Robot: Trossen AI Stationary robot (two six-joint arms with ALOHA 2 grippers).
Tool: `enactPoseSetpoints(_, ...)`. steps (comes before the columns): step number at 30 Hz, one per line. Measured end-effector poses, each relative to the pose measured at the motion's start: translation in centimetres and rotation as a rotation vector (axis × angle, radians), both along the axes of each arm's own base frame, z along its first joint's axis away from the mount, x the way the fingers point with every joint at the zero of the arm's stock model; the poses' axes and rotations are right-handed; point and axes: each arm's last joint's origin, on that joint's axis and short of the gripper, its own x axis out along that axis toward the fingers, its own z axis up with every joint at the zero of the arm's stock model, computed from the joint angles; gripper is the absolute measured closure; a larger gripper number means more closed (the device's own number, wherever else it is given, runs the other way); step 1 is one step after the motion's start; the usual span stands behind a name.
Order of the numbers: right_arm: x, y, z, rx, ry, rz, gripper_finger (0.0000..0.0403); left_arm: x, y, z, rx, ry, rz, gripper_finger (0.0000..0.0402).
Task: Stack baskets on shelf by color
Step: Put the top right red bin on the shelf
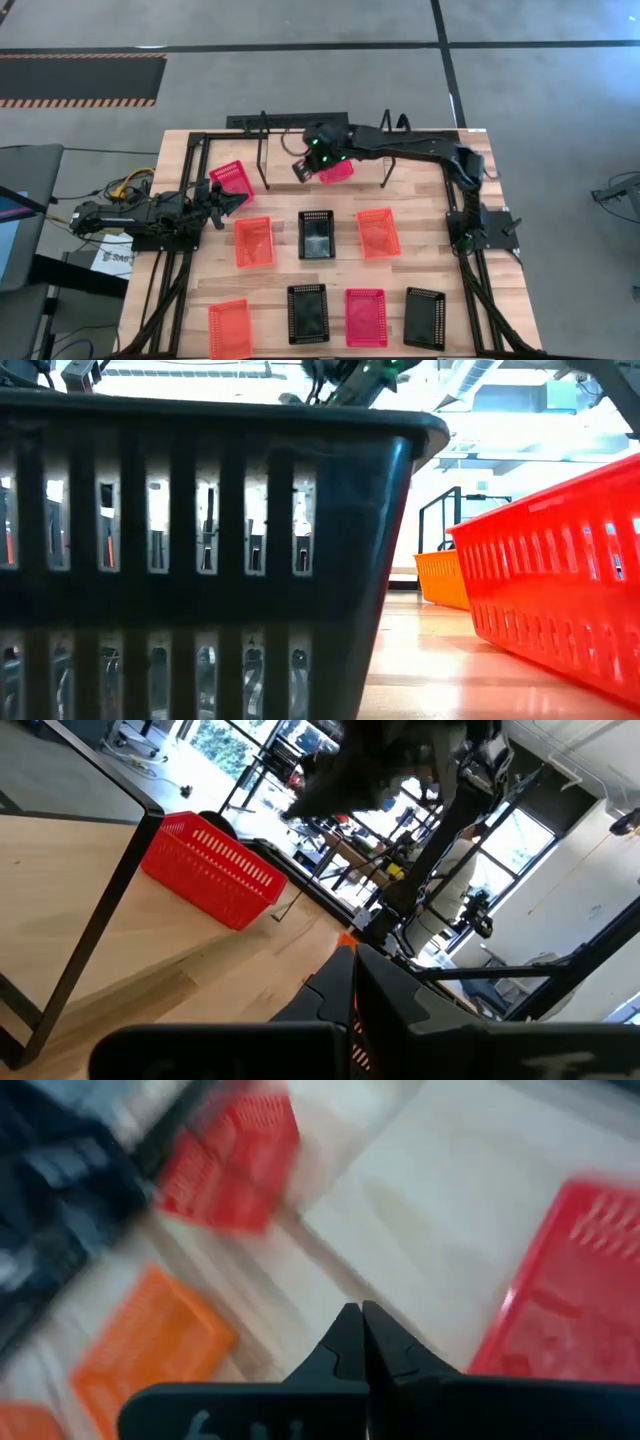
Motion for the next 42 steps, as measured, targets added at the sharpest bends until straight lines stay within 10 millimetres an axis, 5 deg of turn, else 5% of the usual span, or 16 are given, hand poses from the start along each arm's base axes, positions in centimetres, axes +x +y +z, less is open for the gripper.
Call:
enactPoseSetpoints(4, 1.9, -0.3, -2.8, 0.034, 0.064, 0.021, 0.0403, 0.0, 0.0, 0.0, 0.000, 0.001, 0.000, 0.0401)
enactPoseSetpoints(19, 5.6, -4.2, -6.2, -0.022, 0.307, 0.048, 0.0403, 0.1, 0.0, -0.1, -0.005, 0.017, 0.003, 0.0401)
enactPoseSetpoints(42, 0.8, -10.7, -4.6, -0.106, 0.459, -0.124, 0.0403, 0.1, 0.0, -0.1, -0.008, 0.017, 0.007, 0.0401)
